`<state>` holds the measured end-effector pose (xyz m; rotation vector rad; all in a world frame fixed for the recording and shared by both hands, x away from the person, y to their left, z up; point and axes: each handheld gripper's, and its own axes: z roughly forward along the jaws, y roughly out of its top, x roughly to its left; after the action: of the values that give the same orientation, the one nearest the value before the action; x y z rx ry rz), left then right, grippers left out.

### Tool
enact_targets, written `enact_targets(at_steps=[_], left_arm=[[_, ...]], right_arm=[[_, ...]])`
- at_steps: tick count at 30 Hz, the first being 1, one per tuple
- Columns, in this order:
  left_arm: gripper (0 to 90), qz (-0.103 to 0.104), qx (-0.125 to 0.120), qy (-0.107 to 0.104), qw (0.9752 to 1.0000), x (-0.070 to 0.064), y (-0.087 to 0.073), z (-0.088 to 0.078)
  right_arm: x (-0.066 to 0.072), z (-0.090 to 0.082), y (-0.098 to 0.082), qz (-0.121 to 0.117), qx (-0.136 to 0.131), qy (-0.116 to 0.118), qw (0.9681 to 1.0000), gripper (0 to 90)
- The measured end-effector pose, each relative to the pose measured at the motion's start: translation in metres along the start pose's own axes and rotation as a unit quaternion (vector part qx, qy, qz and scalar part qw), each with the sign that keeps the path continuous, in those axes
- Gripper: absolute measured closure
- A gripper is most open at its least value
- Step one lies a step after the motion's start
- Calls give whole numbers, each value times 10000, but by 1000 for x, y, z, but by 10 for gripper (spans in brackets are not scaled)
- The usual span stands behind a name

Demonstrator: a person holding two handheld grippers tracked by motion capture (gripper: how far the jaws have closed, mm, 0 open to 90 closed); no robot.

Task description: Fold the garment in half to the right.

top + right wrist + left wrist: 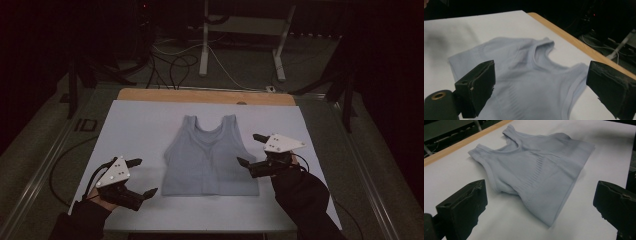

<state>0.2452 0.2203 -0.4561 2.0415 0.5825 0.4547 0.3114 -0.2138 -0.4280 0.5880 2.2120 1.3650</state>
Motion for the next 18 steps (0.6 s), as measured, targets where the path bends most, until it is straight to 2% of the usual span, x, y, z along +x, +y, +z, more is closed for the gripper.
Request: enact_targets(at_steps=[2, 9, 10, 12, 14, 16, 18], left_arm=[[3, -18, 47, 38, 10000, 0, 4, 2], [3, -71, 187, 168, 9997, -3, 9, 10], [3, -71, 187, 168, 9997, -3, 9, 10], [3, -147, 231, 242, 9993, -4, 10, 13], [3, -154, 244, 295, 9991, -6, 11, 15], [3, -152, 296, 434, 9985, -8, 11, 19], [3, -249, 260, 520, 9980, -9, 11, 21]], right_arm=[[-2, 11, 9, -51, -31, 59, 10000, 88], [-4, 39, 25, -106, -33, 255, 9996, 88], [-4, 39, 25, -106, -33, 255, 9996, 88], [-5, 54, 33, -166, -27, 342, 9993, 88], [-6, 58, 36, -156, -40, 390, 9991, 88], [-7, 69, 43, -148, -72, 466, 9988, 88], [-7, 76, 47, -123, -85, 521, 9985, 88]])
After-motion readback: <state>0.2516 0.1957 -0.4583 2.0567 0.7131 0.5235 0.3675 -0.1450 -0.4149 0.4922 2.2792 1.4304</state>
